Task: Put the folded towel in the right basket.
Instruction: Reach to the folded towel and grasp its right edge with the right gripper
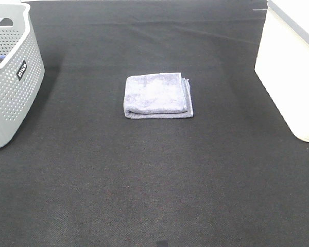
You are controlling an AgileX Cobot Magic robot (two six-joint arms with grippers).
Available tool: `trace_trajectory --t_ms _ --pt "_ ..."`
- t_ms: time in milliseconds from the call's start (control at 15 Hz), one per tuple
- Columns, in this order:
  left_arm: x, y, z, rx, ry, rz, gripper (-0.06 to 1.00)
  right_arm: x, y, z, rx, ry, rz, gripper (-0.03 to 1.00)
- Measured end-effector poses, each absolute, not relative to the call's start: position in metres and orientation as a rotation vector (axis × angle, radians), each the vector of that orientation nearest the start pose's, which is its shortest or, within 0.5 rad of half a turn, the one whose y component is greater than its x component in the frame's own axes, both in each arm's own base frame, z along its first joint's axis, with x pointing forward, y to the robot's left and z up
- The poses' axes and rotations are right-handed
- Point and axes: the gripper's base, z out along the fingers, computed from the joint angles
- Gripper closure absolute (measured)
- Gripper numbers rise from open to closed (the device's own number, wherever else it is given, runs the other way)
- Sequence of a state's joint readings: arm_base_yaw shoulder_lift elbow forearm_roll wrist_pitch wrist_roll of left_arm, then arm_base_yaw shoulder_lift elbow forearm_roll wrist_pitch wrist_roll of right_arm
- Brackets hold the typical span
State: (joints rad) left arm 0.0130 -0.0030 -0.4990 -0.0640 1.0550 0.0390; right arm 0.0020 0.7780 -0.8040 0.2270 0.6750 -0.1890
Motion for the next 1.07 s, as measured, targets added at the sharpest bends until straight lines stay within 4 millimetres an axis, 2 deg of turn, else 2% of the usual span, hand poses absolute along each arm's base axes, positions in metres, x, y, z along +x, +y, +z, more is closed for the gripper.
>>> trace_trajectory --t_ms 333,467,600,800,867,1067 --pt "-0.005 -0.005 0.278 0.029 2.035 -0.044 -0.02 0.263 0.022 0.366 -0.226 2.295 0.231 0.37" --pt "-0.005 -0.005 0.278 0.029 2.035 -0.044 -0.02 0.308 0.026 0.364 -0.250 2.346 0.283 0.37" --pt "-0.005 -0.005 0.278 0.029 2.035 -0.044 -0.02 0.345 0.036 0.359 -0.312 2.374 0.294 0.38" --pt "-0.005 -0.005 0.278 0.029 2.035 -0.044 -0.02 0.391 0.066 0.329 -0.405 2.440 0.313 0.38" --pt "-0.005 -0.005 0.278 0.029 2.035 -0.044 -0.02 0.411 0.072 0.310 -0.370 2.491 0.367 0.39" --pt "-0.005 -0.005 0.278 0.029 2.035 -0.044 -0.02 0.442 0.084 0.269 -0.321 2.622 0.526 0.39"
